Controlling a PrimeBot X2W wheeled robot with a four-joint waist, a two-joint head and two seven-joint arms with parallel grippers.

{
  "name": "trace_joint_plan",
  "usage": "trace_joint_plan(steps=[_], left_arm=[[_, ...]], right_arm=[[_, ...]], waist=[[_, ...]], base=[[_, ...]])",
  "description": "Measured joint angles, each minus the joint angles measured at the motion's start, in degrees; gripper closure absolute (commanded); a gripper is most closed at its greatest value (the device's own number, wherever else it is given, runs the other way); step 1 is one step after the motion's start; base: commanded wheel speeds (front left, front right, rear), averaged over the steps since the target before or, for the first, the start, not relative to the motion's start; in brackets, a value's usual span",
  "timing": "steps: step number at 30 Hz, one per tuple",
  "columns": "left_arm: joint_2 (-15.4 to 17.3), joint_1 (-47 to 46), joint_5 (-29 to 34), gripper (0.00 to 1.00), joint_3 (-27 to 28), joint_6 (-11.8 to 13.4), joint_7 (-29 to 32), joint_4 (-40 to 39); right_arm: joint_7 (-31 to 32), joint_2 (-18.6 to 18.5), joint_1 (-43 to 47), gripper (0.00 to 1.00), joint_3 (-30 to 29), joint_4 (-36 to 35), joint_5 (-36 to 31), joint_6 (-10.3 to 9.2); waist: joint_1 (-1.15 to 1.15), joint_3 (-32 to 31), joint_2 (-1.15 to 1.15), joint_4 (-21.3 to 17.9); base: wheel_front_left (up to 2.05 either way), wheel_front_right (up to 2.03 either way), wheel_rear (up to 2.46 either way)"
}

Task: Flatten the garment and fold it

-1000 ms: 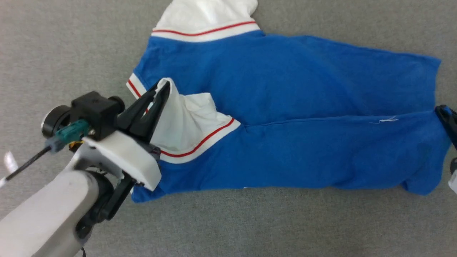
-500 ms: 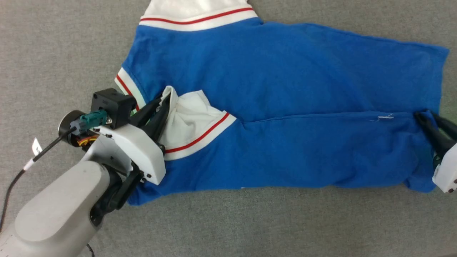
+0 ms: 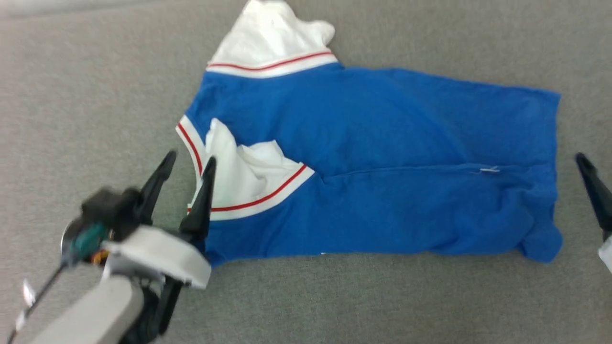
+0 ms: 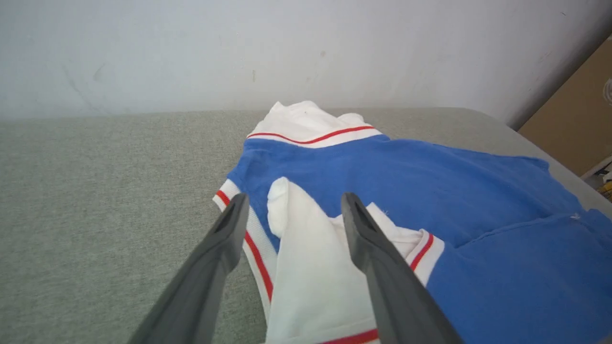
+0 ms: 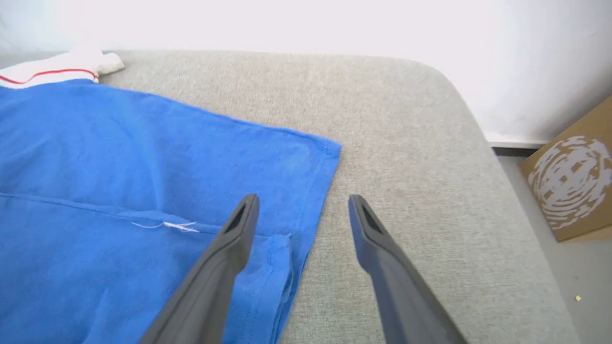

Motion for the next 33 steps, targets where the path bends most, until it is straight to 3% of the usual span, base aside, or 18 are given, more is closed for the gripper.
trace_joint_plan(steps=[5,9,14,20,27,33], left_arm=[[-1.24,8.71,1.69,0.0,3.38,4.11,-3.05,-4.01],[-4.59,15.74,5.32,0.0,7.68,6.32,-3.47,-6.41],[-9.47,23.22,8.72,0.0,10.98,5.31,-3.49,-7.01],[-8.57,23.1,10.12,0.0,10.17,1.41,-1.2,-4.17],[-6.78,13.0,9.45,0.0,5.41,-3.31,13.12,1.07],[-6.83,8.12,6.78,0.0,3.38,-4.32,23.99,4.61]], right_arm=[[-3.85,8.64,7.34,0.0,-8.37,-5.01,-9.36,0.0],[-5.99,16.34,13.07,0.0,-10.87,-9.28,-15.56,0.0],[-6.88,21.9,16.0,0.0,-10.73,-11.32,-20.28,0.01],[-6.16,22.75,16.06,0.0,-10.09,-12.45,-21.91,0.0],[-5.0,22.53,15.53,0.0,-9.55,-12.91,-21.9,0.0],[-4.85,22.18,15.25,0.0,-8.84,-12.66,-21.53,0.0]], waist=[[-0.01,-3.93,0.0,0.67],[-0.01,-6.77,0.0,1.46],[-0.01,-9.73,0.0,2.38],[-0.01,-11.36,0.0,3.52],[0.01,-9.81,0.0,4.01],[0.01,-7.49,0.0,3.71]], base=[[0.0,0.0,0.0],[0.0,0.0,0.0],[0.0,0.0,0.0],[0.0,0.0,0.0],[0.0,0.0,0.0],[0.0,0.0,0.0]])
